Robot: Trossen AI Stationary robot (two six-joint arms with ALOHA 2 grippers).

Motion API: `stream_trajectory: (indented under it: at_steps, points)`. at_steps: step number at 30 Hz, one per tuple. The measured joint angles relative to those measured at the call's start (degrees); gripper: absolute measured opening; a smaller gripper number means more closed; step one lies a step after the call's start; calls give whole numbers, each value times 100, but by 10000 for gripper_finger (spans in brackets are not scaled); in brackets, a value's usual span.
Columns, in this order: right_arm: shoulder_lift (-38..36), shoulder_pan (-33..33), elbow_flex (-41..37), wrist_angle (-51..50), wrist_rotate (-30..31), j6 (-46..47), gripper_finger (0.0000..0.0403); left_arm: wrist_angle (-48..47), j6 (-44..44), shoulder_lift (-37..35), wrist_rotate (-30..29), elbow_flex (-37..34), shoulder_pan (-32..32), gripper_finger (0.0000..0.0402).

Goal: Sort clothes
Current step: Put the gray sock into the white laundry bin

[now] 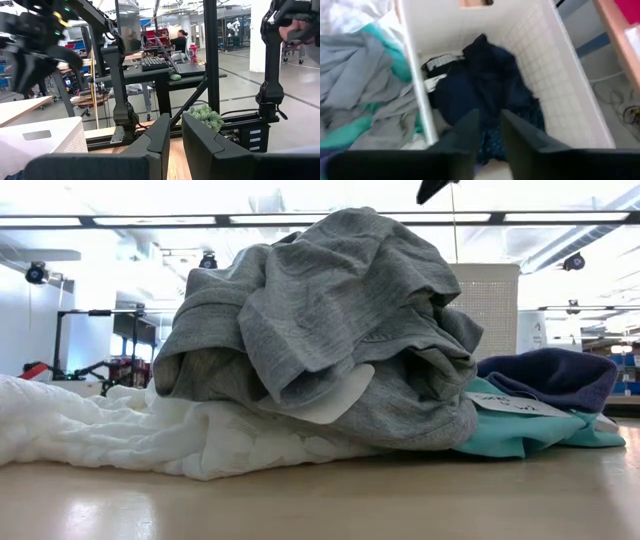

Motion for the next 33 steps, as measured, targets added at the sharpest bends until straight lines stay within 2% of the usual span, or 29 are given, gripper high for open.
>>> stream_trajectory:
  at_steps: [3, 8, 13, 21, 26, 33]
  points:
    - [-299, 275, -481, 1, 124, 295, 10, 1, 9, 0, 0, 0, 0, 36]
    - [-734, 748, -1299, 0, 357, 938, 16, -12, 11, 0, 0, 0, 0, 36]
    - [-1053, 1396, -2001, 76, 398, 1547, 3, -59, 11, 0, 0, 0, 0, 36]
    - [-1236, 2868, -3005, 552, 433, 2614, 1, -174, -26, 0, 0, 0, 0, 36]
    - [-1200, 3865, -3597, 1038, 956, 3224, 0, -183, -28, 0, 1, 0, 0, 36]
    - [-1174, 5105, -4219, 1223, 2355, 4595, 0, -266, -42, 0, 2, 0, 0, 36]
